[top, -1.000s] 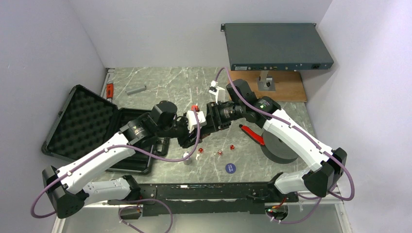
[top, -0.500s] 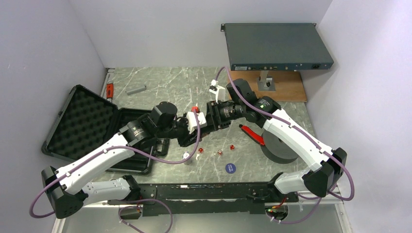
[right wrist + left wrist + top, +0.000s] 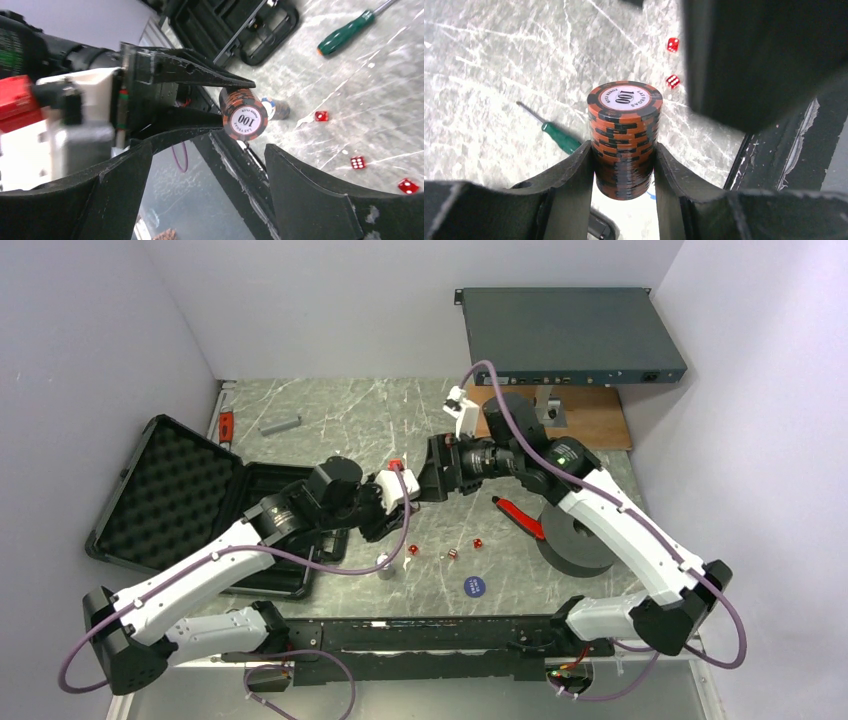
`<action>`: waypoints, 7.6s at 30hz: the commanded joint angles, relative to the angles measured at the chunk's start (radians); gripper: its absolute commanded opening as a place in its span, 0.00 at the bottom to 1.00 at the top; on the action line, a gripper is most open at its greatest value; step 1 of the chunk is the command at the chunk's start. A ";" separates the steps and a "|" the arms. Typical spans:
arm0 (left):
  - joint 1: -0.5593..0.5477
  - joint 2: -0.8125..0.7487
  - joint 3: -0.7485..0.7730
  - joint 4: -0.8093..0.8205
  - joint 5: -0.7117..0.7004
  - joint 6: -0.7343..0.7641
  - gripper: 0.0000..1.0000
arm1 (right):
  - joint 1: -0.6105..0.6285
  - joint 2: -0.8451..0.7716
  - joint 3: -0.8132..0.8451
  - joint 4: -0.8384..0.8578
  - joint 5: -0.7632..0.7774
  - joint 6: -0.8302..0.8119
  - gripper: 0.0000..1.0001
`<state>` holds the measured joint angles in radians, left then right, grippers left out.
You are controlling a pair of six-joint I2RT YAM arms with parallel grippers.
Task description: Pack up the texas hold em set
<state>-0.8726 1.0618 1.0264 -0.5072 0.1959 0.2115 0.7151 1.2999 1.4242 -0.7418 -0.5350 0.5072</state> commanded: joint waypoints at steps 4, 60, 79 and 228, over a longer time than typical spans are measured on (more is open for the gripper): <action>0.002 -0.102 -0.032 0.086 -0.212 -0.166 0.00 | 0.001 -0.127 0.050 -0.007 0.261 0.009 0.86; 0.837 0.222 0.201 -0.371 -0.414 -1.422 0.00 | 0.001 -0.307 -0.292 0.090 0.509 0.131 0.85; 0.923 0.459 0.266 -0.294 -0.347 -1.477 0.00 | 0.000 -0.307 -0.321 0.052 0.498 0.126 0.85; 0.852 -0.036 -0.041 -0.240 -0.351 -0.365 0.98 | 0.000 -0.382 -0.496 0.038 0.495 0.088 0.90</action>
<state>-0.0204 1.1568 1.0489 -0.6987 -0.1688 -0.1501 0.7147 0.8955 0.9371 -0.7620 0.0216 0.5953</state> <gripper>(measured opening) 0.880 0.899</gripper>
